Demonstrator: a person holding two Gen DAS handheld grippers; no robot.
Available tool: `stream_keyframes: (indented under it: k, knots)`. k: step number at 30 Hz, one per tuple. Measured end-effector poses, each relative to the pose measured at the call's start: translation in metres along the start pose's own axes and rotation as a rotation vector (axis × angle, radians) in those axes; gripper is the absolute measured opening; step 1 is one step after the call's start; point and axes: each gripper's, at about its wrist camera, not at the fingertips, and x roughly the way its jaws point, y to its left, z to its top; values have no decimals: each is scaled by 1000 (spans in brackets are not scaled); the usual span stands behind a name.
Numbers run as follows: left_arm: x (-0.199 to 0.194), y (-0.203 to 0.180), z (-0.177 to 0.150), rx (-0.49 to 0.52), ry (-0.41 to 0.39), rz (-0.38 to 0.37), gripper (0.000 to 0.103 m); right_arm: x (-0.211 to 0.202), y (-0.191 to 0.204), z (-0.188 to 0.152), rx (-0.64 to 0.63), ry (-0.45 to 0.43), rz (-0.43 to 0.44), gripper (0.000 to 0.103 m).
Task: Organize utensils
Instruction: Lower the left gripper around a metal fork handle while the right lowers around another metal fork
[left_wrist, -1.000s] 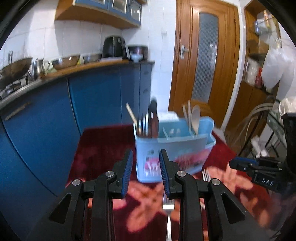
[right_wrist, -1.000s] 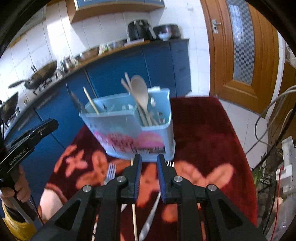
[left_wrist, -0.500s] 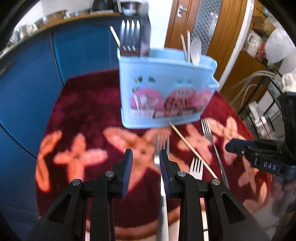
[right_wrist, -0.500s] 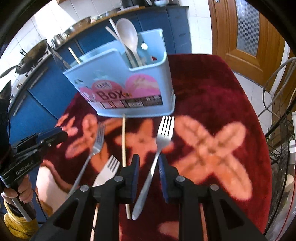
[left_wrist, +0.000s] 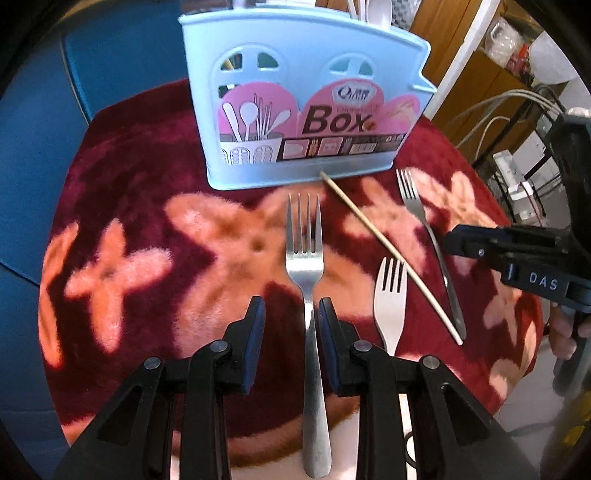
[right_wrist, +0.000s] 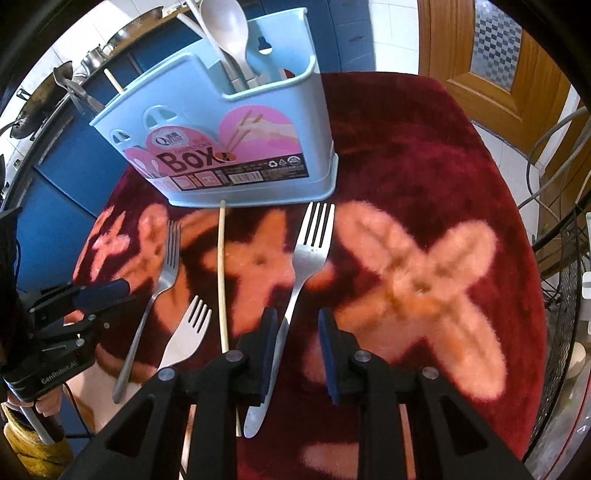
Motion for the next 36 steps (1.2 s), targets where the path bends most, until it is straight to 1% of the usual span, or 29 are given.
stream_keyframes:
  k: [5, 11, 19, 21, 24, 27, 28, 30, 33, 36]
  knots:
    - [10, -2, 0, 9, 30, -1, 29, 7, 0, 3, 4, 39, 7, 26]
    - [15, -3, 3, 14, 36, 2, 30, 18, 0, 10, 4, 77, 6, 26]
    - [21, -4, 9, 36, 50, 22, 34, 30, 3, 18, -3, 121, -1, 25]
    - [24, -5, 10, 44, 50, 28, 34, 31, 5, 18, -22, 124, -22, 15]
    - [24, -6, 10, 47, 49, 27, 34, 30, 7, 17, -32, 136, -18, 11]
    - [22, -5, 8, 50, 54, 22, 27, 27, 8, 13, -34, 159, -16, 9]
    - [21, -4, 7, 52, 60, 21, 24, 27, 8, 12, -36, 164, -17, 9]
    - [19, -4, 7, 61, 82, 16, 23, 24, 8, 9, -35, 190, -14, 8]
    - [17, -2, 6, 56, 125, 3, 23, 22, 9, 3, -45, 226, -11, 8]
    - [16, 1, 5, 52, 164, -3, 24, 23, 9, 3, -47, 241, -14, 9]
